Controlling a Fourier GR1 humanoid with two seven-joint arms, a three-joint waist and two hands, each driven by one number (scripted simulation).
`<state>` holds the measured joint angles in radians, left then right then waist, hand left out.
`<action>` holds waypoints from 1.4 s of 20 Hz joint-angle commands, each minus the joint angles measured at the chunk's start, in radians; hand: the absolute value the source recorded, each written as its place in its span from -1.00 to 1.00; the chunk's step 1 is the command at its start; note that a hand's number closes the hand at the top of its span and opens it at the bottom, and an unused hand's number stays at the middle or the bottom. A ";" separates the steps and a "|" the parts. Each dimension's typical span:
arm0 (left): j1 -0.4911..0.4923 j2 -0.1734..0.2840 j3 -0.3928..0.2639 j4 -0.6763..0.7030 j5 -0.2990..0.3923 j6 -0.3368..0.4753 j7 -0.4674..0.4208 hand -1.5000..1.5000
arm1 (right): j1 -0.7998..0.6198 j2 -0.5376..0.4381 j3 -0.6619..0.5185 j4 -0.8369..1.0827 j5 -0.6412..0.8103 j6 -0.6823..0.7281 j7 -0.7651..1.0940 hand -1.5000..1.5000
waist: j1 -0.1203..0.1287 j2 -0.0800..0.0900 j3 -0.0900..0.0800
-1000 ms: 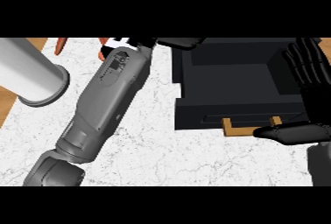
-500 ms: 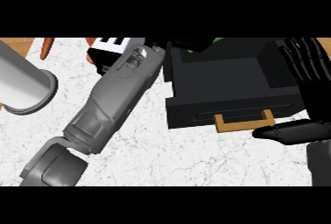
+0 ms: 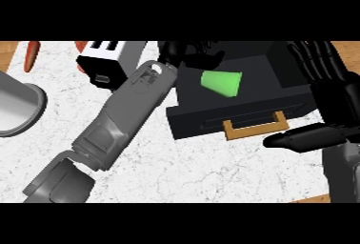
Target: Pick up the cup, place it into the drawer and close the drawer
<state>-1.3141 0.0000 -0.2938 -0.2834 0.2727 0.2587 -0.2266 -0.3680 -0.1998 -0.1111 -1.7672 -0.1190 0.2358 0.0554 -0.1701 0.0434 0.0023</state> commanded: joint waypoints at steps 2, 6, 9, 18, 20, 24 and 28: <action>0.054 0.000 -0.015 -0.032 0.086 0.002 -0.043 -1.00 | -0.037 0.018 0.033 0.014 -0.021 0.023 0.004 -1.00 | -0.037 0.008 -0.001; 0.028 0.000 0.010 -0.065 0.158 0.014 -0.066 -1.00 | -0.054 0.028 0.077 0.008 -0.126 0.126 0.013 -1.00 | -0.052 0.008 -0.001; 0.049 0.000 0.034 -0.096 0.215 -0.039 -0.149 -1.00 | -0.050 0.026 0.136 0.013 -0.175 0.214 0.019 1.00 | -0.041 0.013 -0.002; 0.067 0.000 0.059 -0.109 0.328 0.011 -0.287 -1.00 | -0.015 -0.158 0.290 -0.005 -0.104 0.426 0.178 1.00 | 0.039 -0.014 -0.004; 0.067 0.000 0.026 -0.118 0.356 0.062 -0.271 -1.00 | 0.008 -0.188 0.293 0.000 -0.017 0.419 0.174 -1.00 | 0.049 -0.023 -0.002; 0.028 0.000 0.064 -0.088 0.358 0.064 -0.269 -1.00 | 0.029 -0.216 0.311 -0.012 0.235 0.352 0.075 -1.00 | 0.107 -0.026 -0.001; 0.113 0.000 0.073 -0.096 0.372 0.010 -0.354 -1.00 | 0.109 -0.184 0.386 0.088 0.403 0.257 0.005 -1.00 | 0.143 -0.030 -0.001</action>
<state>-1.2433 0.0001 -0.2357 -0.3842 0.6361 0.2893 -0.5184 -0.3103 -0.3867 0.2294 -1.7365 0.1321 0.5563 0.1251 -0.0627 0.0166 0.0008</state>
